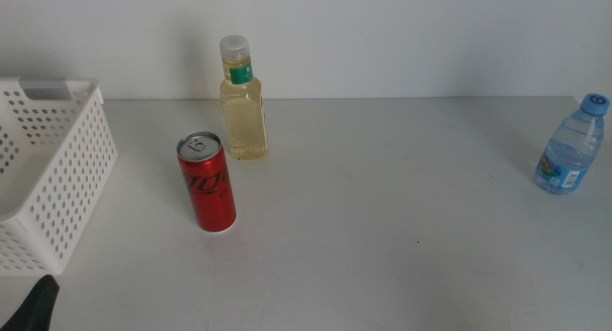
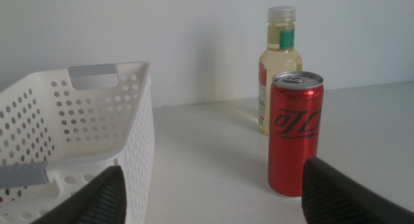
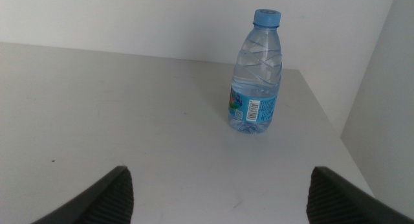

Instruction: Use arms to grab the bottles and put them into the dustbin to the left of the table.

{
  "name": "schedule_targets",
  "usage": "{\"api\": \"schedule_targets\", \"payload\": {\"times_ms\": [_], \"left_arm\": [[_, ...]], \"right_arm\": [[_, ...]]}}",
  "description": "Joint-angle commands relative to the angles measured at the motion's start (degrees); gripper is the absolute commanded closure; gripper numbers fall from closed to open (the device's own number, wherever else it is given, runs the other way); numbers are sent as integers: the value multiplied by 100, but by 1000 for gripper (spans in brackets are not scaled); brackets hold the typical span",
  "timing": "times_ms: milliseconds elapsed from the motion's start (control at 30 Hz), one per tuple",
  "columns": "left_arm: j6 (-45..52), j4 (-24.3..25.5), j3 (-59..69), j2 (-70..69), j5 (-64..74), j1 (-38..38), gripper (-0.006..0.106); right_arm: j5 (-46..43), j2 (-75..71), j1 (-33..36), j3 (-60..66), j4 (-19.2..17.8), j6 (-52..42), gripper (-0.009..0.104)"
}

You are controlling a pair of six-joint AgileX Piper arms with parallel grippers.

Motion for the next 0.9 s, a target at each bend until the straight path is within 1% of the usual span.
{"api": "schedule_targets", "payload": {"times_ms": [0, 100, 200, 367, 600, 867], "left_arm": [[-60, -22, 10, 191, -607, -35, 8], [-60, -22, 10, 727, -927, -198, 8], [-60, -22, 10, 1606, -1396, -399, 8], [-60, -22, 10, 3110, -2611, -681, 8], [-60, -22, 15, 5160, -4718, -688, 8], [-16, -29, 15, 6786, -6182, -688, 8]], "right_arm": [[-422, -128, -38, -53, -70, -31, 1], [-422, -128, -38, -53, -70, -31, 1], [-422, -128, -38, -53, -70, -31, 1], [-422, -128, -38, -53, -70, -31, 1], [-422, -128, -38, -53, -70, -31, 1], [-422, -128, -38, -53, -70, -31, 1]]}}
